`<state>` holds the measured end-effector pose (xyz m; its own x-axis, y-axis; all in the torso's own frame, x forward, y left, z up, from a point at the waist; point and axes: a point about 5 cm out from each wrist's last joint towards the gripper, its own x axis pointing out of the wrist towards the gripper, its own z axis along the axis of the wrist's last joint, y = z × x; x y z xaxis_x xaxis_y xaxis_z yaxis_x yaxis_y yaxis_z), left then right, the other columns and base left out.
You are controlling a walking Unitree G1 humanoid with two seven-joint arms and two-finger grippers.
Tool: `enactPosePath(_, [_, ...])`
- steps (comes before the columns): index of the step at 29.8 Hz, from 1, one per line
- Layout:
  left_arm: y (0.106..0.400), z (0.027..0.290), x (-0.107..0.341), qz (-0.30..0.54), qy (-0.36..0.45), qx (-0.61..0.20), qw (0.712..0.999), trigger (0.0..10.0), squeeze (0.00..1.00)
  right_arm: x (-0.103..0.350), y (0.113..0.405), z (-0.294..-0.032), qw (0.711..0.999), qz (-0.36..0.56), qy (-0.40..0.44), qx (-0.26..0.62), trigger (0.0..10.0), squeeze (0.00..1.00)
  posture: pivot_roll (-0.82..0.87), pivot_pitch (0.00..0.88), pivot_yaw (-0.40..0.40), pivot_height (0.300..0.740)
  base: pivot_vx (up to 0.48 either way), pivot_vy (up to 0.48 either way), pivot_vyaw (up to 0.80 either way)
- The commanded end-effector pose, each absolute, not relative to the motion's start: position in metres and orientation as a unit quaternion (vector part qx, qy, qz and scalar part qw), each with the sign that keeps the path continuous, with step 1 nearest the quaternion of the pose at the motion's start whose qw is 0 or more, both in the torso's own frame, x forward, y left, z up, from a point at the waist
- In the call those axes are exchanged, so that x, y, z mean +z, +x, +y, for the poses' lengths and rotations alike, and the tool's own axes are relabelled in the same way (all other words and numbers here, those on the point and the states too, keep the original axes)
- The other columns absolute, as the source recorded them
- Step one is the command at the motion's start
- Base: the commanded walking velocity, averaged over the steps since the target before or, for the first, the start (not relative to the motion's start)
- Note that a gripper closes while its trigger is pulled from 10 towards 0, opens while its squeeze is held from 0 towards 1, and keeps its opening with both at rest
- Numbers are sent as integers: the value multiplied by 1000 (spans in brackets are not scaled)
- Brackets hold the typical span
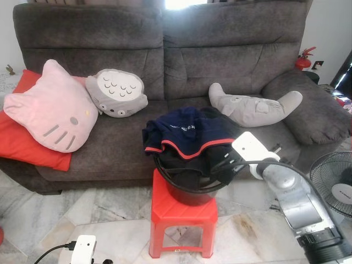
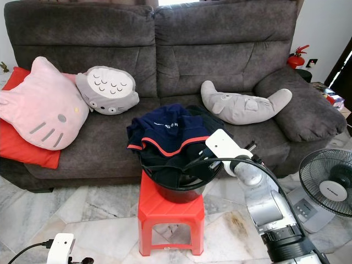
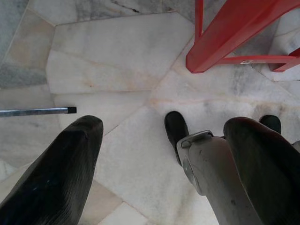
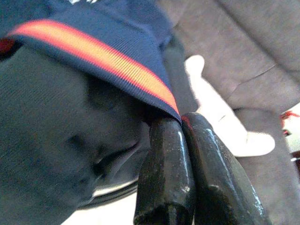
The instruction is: Hang hanger
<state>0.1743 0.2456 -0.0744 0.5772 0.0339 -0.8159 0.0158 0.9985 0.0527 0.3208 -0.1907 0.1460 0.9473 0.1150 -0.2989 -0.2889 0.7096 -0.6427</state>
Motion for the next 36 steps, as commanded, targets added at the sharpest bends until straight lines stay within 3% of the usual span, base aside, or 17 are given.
enactPosePath(1, [173, 249, -74, 466, 38, 5, 884, 10000, 0, 157, 325, -197, 917, 100, -374, 91, 0, 0, -217, 0, 7, 740, 0, 0, 0])
enactPosePath(2, [173, 249, -74, 466, 38, 6, 884, 10000, 0, 162, 327, -199, 916, 92, -381, 85, 8196, 0, -216, 0, 6, 740, 0, 0, 0])
enactPosePath(3, [173, 249, -74, 466, 38, 6, 884, 10000, 0, 165, 329, -199, 916, 84, -384, 84, 10000, 0, -216, 0, 6, 740, 0, 0, 0])
enactPosePath(17, [173, 249, -74, 467, 39, 5, 884, 10000, 0, 202, 329, -214, 902, 36, -426, 64, 10000, 0, -221, 0, 7, 740, 0, 0, 0])
enactPosePath(36, [174, 249, -74, 466, 41, 3, 884, 10000, 0, 252, 319, -210, 921, -35, -383, 62, 10000, 0, -239, 0, 10, 740, 0, 0, 0])
